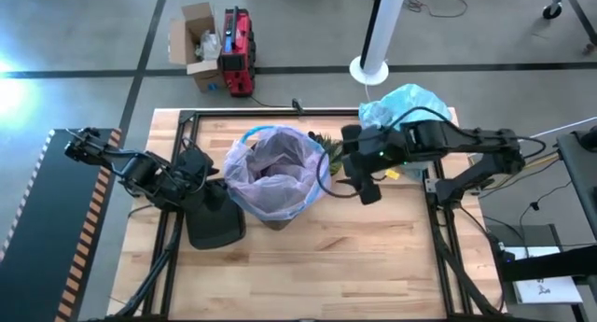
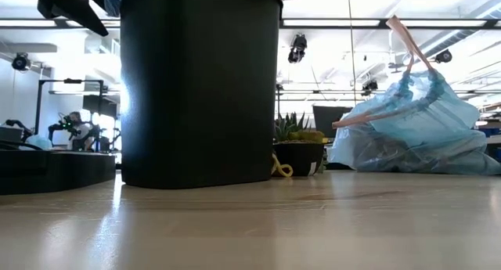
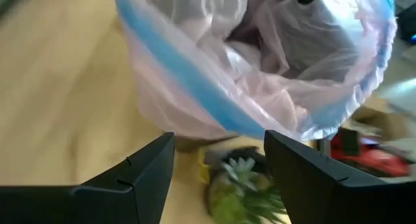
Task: Place trash/remove bag and relplace
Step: Insert a new pink trash bag into the trash bin
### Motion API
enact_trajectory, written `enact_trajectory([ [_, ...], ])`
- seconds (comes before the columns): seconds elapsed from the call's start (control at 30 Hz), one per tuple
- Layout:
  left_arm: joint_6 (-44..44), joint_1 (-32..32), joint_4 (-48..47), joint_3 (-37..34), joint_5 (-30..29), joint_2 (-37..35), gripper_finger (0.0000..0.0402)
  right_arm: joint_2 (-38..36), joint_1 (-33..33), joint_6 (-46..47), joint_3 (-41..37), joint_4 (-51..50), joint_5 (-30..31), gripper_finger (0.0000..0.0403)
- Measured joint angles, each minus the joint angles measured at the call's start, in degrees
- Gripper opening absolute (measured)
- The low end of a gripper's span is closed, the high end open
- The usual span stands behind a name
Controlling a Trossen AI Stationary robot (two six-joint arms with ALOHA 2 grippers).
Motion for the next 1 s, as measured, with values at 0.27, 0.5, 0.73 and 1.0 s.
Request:
enact_trajectory([
  [0.27, 0.0, 0.0, 0.2, 0.0, 0.1, 0.1, 0.0258, 1.3, 3.0, -16.4, 0.0, 4.3, 9.1, 0.0231],
  [0.5, 0.0, 0.0, 0.3, 0.0, 0.6, 0.1, 0.0258, 4.9, 2.6, -17.8, 0.4, -0.4, 0.0, 0.0229],
  [0.73, 0.0, 0.0, 0.4, 0.0, 2.0, 0.1, 0.0246, 6.6, 2.6, -19.7, 0.3, 2.0, 6.3, 0.0218],
  [1.0, 0.0, 0.0, 0.6, 0.0, 2.0, 0.1, 0.0228, 6.7, 2.4, -21.8, 0.3, 6.9, 10.6, 0.0122],
])
